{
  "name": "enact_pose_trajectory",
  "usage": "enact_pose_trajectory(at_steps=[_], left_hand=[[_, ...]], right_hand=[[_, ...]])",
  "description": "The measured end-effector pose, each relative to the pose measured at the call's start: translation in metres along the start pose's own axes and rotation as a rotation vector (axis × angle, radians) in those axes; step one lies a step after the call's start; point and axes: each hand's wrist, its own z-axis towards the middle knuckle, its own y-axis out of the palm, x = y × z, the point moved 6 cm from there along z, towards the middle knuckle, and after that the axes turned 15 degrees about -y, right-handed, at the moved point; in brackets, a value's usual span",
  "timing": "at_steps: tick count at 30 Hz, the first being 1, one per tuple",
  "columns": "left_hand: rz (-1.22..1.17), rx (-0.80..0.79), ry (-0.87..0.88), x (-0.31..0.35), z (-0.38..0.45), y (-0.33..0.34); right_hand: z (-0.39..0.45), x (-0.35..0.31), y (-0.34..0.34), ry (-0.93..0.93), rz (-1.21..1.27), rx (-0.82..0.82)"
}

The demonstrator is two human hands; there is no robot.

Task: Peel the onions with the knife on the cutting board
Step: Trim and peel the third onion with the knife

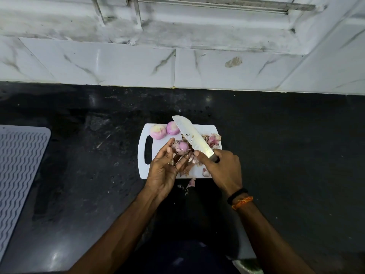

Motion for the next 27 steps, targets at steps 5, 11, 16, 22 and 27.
enact_pose_trajectory(at_steps=[5,11,16,22,27], left_hand=[[-0.032,0.005,-0.005,0.001,0.002,-0.004],[-0.032,-0.021,0.007,0.005,0.0,-0.004],[0.006,-0.043,0.023,0.005,0.001,-0.005],[0.073,-0.064,0.073,0.007,0.002,-0.007],[0.106,-0.021,0.071,0.008,0.0,-0.007]], right_hand=[[0.002,-0.004,0.005,-0.021,-0.06,-0.033],[0.001,-0.015,0.002,-0.074,-0.139,-0.03],[-0.002,-0.027,0.001,-0.138,-0.201,-0.041],[-0.005,-0.031,0.0,-0.189,-0.251,-0.057],[-0.001,-0.027,-0.001,-0.211,-0.245,-0.082]])
